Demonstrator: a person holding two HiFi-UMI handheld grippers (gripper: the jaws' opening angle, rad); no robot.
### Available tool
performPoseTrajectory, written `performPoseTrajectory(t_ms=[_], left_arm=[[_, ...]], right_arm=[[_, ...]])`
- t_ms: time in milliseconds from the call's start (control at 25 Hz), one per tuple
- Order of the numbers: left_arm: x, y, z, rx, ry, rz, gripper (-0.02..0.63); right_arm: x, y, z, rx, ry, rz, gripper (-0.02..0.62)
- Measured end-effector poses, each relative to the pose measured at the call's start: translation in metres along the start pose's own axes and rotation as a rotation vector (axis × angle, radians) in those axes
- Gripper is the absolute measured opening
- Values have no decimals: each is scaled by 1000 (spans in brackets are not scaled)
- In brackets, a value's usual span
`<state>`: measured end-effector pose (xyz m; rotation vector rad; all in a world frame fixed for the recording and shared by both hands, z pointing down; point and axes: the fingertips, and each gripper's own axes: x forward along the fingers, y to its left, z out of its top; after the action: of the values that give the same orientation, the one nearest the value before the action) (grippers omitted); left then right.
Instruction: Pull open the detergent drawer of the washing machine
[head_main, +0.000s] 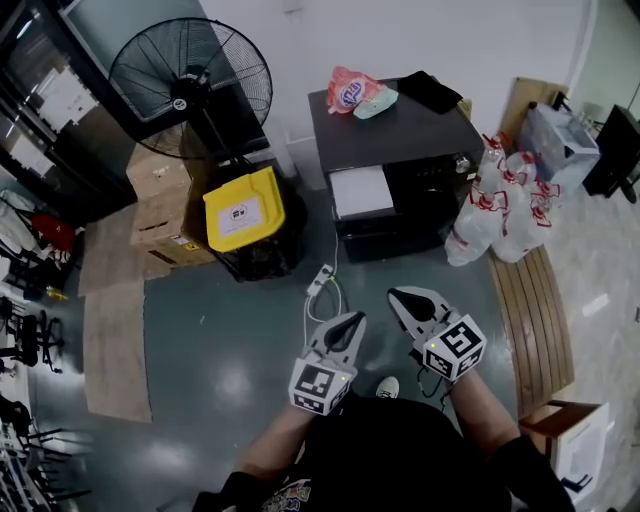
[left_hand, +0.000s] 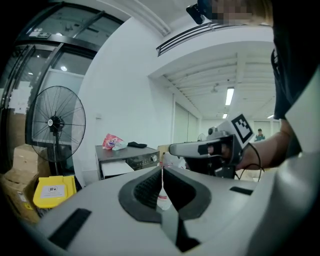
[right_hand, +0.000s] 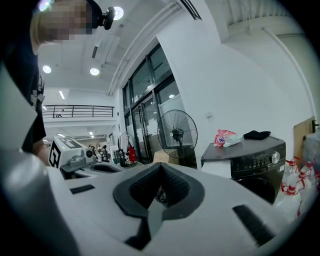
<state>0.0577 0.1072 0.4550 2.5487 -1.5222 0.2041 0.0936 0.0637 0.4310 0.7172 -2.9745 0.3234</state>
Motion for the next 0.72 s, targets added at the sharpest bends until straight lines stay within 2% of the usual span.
performPoseTrajectory(t_ms=[280, 720], left_arm=[[1, 1, -1, 21, -24, 27, 11], [9, -6, 10, 7, -25, 16, 11]], right_arm=[[-6, 2, 1, -4, 4, 0, 3], [-10, -2, 1, 7, -6, 0, 3]])
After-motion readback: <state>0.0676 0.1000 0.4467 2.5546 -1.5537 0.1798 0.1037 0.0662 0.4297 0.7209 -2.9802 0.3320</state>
